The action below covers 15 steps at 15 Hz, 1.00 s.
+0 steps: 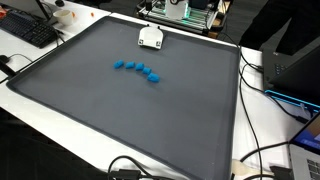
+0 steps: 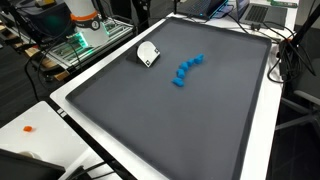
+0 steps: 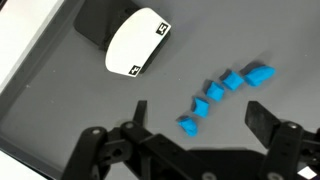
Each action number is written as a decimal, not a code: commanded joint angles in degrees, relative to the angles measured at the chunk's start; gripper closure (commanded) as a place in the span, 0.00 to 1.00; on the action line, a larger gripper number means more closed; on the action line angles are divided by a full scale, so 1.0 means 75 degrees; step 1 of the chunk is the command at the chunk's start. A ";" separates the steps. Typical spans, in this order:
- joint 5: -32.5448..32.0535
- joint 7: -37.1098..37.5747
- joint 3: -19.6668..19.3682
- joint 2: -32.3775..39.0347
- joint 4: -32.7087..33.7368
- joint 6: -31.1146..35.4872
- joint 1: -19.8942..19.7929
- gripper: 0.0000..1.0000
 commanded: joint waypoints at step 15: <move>-0.0322 -0.1891 0.0069 0.0461 0.0646 -0.0265 0.0213 0.00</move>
